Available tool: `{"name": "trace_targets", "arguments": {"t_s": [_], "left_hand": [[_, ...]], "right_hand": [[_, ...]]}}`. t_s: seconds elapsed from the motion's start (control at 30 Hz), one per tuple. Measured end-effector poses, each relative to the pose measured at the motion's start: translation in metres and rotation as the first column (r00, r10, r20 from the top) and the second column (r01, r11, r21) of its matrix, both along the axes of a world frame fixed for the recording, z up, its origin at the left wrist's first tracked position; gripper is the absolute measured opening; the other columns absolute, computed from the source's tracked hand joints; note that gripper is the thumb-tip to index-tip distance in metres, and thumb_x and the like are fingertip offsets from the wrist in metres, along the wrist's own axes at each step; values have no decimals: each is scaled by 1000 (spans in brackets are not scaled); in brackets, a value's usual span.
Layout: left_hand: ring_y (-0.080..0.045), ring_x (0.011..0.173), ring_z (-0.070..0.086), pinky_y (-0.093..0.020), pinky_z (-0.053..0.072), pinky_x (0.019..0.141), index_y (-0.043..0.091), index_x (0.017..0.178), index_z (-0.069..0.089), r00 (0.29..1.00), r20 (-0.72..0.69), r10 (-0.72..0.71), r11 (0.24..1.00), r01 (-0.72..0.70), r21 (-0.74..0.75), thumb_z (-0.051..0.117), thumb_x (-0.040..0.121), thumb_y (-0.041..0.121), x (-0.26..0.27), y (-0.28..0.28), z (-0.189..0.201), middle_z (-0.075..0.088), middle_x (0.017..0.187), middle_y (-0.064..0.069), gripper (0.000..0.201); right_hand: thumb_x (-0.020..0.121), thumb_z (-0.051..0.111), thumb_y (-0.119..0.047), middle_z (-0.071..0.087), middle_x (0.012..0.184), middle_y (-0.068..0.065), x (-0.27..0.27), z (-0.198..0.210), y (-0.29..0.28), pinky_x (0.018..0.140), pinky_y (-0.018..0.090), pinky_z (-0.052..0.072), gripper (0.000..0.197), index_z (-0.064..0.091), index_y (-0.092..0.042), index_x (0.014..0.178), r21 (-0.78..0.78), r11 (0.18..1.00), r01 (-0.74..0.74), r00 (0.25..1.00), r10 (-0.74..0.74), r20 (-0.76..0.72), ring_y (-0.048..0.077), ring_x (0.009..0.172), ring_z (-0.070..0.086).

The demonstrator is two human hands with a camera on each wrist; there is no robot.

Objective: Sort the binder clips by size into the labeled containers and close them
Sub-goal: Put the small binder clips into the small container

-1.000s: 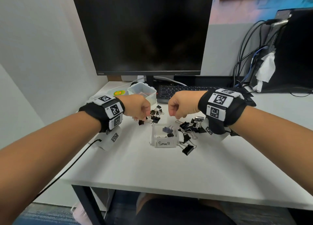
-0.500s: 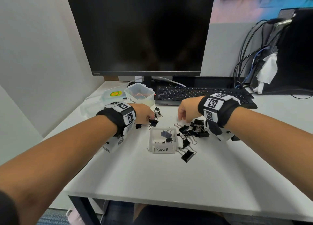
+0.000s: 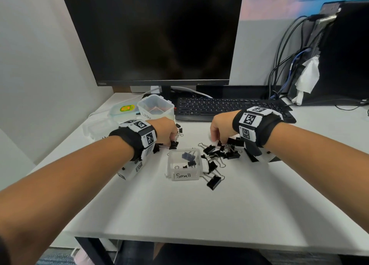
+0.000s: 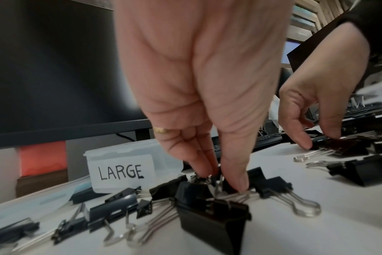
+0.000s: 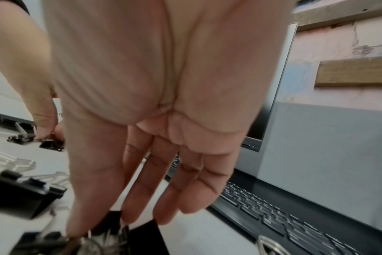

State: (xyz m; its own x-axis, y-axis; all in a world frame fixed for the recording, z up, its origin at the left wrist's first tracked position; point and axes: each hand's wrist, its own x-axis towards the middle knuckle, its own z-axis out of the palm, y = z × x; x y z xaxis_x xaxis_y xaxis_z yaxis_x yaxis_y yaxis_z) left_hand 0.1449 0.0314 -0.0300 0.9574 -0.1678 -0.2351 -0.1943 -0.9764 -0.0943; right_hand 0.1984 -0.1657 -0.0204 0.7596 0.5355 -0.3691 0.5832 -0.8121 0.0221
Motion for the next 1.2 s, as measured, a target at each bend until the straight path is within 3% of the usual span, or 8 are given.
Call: {"name": "trace_targets", "arguments": {"t_s": [0.13,0.3,0.5,0.67,0.73,0.87,1.07,1.2], "left_hand": [[-13,82,48,-14,29,50,10,98,69,999,30,-10,999,11,-35,65,82,8,1,0,-1,55,84,4,17],[-15,84,48,-22,36,68,12,93,66,1000,16,-8,998,9,-65,62,84,9,0,0,-3,54,86,4,11],[-16,82,49,-24,38,69,18,79,55,999,0,-39,996,39,-78,61,82,7,0,0,-3,54,83,3,13],[-17,84,53,-22,43,66,20,87,57,1000,-14,-9,986,7,-167,56,83,3,1,3,-2,56,87,7,17],[-19,88,57,-25,49,72,19,91,58,1000,-15,-1,979,-2,-205,51,85,5,2,4,-2,62,96,4,17],[-18,86,55,-19,43,65,14,105,55,1000,23,13,976,-7,-219,56,88,10,5,6,-4,65,106,-2,18],[-24,116,52,-29,44,92,17,130,51,996,19,85,996,-85,-16,61,90,16,15,10,1,52,130,-6,42],[-22,118,52,-25,43,93,16,130,56,998,-47,51,998,-50,24,60,89,12,14,9,3,55,131,-3,41]], "right_hand": [[77,76,-13,56,80,-15,-1,-5,-5,84,28,52,27,71,-19,103,29,1000,6,1000,-6,-1,12,85,58],[79,75,-14,56,78,-16,-2,-6,-6,69,19,46,24,72,-18,102,37,999,9,1000,-9,-1,10,83,56],[81,73,-18,59,86,-12,-4,-5,-5,80,24,49,23,71,-16,103,30,999,24,1000,-24,-3,11,84,56],[81,74,-19,55,74,-16,-3,-6,-2,84,27,51,21,72,-15,101,25,999,26,1000,-26,0,12,83,57],[80,74,-18,57,76,-14,-2,-6,-2,83,28,52,19,72,-15,99,22,999,25,1000,-25,5,12,82,57],[78,75,-17,64,85,-8,-2,-7,0,81,29,53,20,72,-16,97,20,999,29,999,-30,20,13,80,60],[77,76,-19,67,84,-5,0,-5,1,85,33,56,16,74,-14,93,-19,999,34,999,-33,17,15,82,63],[79,75,-21,66,87,-4,2,-4,2,85,31,55,19,73,-14,96,-25,999,19,999,-18,28,15,82,61]]}}
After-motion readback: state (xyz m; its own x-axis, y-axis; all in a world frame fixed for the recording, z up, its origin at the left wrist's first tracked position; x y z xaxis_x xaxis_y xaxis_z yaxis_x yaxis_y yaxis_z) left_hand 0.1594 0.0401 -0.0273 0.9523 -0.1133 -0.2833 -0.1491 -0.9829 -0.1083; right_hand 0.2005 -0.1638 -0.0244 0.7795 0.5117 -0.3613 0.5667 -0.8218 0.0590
